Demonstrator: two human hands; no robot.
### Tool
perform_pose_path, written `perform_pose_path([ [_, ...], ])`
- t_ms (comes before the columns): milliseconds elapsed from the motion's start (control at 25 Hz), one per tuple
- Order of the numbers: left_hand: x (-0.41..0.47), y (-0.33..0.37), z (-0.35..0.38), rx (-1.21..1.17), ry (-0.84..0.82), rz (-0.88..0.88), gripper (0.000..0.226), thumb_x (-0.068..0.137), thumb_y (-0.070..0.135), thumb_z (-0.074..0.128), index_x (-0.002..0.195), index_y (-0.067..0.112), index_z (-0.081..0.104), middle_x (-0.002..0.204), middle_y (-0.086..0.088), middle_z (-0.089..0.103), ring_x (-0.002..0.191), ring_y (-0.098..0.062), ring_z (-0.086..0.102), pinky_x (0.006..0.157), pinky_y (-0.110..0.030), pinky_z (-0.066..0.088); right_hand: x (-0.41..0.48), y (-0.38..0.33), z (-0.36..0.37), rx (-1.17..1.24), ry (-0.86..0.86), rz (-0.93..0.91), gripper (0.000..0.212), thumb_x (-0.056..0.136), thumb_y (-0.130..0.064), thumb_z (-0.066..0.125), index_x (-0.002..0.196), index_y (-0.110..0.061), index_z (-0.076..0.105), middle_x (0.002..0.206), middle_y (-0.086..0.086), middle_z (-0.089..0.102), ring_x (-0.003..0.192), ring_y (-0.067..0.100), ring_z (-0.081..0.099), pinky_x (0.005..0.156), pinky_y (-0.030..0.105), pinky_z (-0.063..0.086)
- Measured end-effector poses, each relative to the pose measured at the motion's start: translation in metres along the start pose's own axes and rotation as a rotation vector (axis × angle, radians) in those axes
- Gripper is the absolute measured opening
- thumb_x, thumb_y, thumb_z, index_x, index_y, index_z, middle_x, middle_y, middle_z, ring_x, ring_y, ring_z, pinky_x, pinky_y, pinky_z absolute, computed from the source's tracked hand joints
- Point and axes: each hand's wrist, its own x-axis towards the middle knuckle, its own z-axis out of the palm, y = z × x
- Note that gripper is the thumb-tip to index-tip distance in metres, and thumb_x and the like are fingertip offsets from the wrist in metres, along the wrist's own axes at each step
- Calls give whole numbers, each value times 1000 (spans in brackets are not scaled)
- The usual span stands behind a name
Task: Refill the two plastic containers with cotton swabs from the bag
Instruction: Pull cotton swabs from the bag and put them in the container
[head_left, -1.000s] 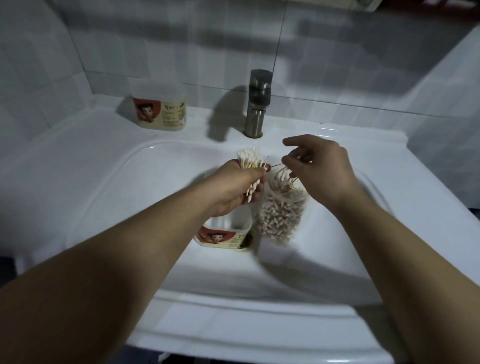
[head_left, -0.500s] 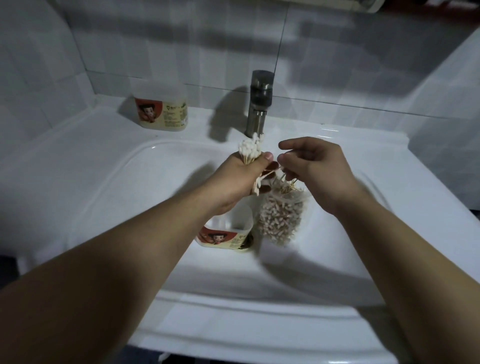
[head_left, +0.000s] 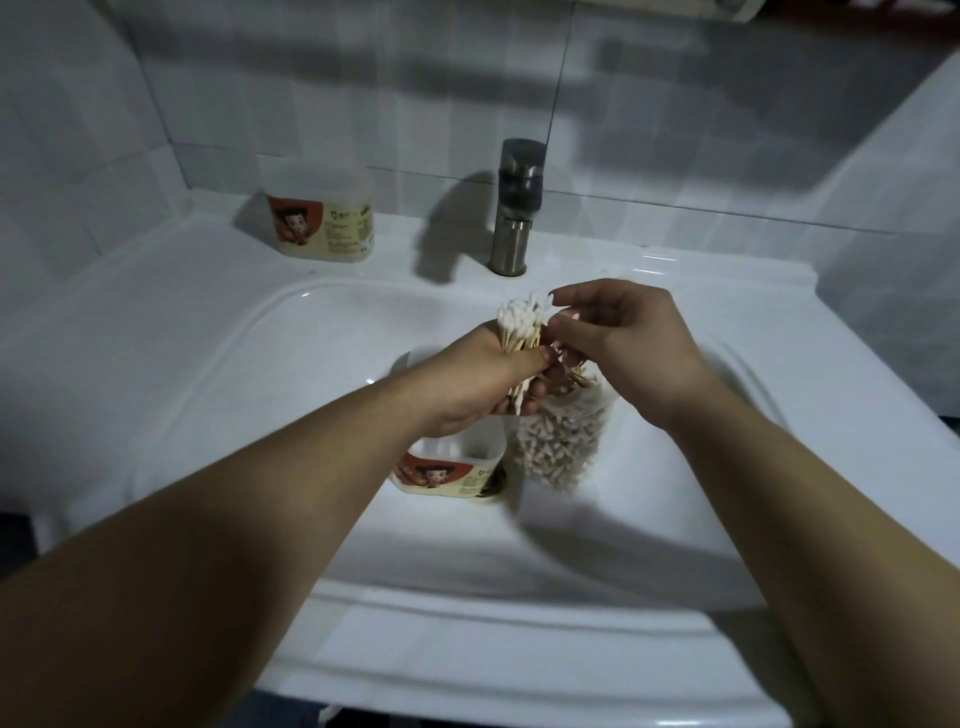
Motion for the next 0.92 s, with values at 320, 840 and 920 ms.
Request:
perform_pose_path([
  [320, 7, -1, -3, -13, 154, -47, 12, 103, 21, 59, 93, 14, 63, 68, 1, 54, 61, -13, 50, 60, -28, 47, 7, 5, -6, -105, 160, -63, 35, 91, 5, 61, 102, -26, 74, 94, -7, 77, 74, 11, 73, 70, 26, 55],
  [840, 2, 1, -1, -74, 91, -40, 11, 102, 10, 58, 108, 10, 67, 71, 2, 71, 67, -12, 67, 60, -25, 55, -3, 5, 1, -325, -113, -145, 60, 100, 9, 33, 147, -24, 51, 146, -1, 54, 105, -8, 65, 91, 22, 57],
  [920, -1, 2, 1, -26, 69, -55, 12, 101, 6, 57, 99, 14, 66, 65, 2, 68, 63, -11, 64, 59, -25, 53, -8, 1, 3, -326, -160, -145, 64, 100, 12, 31, 150, -25, 47, 141, -6, 55, 101, -19, 60, 91, 13, 53],
])
